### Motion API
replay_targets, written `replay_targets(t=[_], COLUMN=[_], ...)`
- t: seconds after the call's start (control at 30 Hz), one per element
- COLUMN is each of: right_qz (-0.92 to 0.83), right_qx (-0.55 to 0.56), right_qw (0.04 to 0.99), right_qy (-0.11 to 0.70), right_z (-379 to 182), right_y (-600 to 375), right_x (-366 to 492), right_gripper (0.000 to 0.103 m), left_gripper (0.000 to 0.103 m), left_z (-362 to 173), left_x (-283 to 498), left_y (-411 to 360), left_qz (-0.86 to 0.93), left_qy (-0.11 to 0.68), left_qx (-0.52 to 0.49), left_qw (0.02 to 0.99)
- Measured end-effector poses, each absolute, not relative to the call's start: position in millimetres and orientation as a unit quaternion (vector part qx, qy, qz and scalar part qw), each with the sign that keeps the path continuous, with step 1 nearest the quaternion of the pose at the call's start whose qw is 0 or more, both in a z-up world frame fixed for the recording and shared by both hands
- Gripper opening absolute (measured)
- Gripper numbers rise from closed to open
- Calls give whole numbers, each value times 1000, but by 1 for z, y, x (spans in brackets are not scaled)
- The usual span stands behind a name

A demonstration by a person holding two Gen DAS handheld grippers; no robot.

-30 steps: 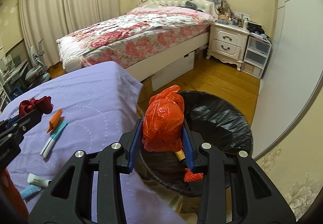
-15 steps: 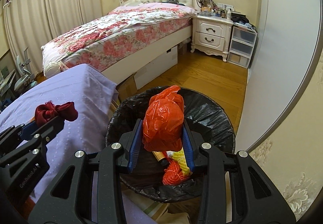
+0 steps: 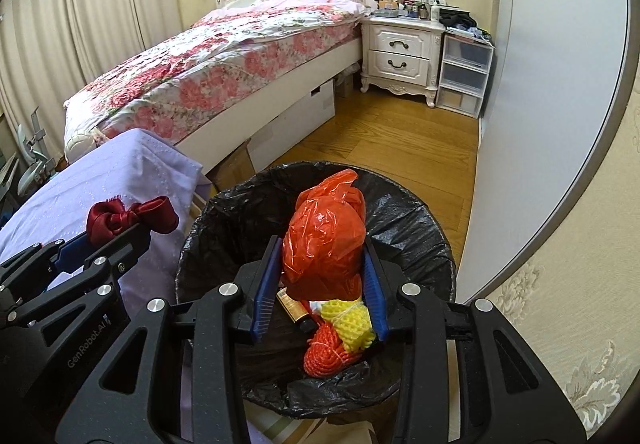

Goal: Collect trash
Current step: 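Move both grippers over the bin and release the ribbon and orange bag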

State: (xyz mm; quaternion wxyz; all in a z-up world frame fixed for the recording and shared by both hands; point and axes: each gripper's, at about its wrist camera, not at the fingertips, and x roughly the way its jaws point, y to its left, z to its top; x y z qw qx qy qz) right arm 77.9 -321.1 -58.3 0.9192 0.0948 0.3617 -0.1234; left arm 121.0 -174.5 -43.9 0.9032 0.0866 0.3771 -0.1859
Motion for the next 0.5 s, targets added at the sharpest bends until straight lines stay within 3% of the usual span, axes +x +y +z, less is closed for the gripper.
replay_targets(t=[0.1, 0.17, 0.5], right_qz=[-129, -133, -138], right_qx=[95, 93, 93], right_qw=[919, 919, 920], right_qy=[361, 360, 355], right_z=[-59, -59, -52], right_y=[-324, -325, -324], right_x=[79, 79, 73], right_gripper=[48, 49, 49], left_gripper=[46, 57, 71], left_z=[-47, -46, -31], left_x=[123, 123, 111], left_y=[-177, -176, -163], left_qz=[-184, -181, -171], left_qy=[383, 382, 364], left_qx=[89, 85, 79], left_qw=[901, 902, 912])
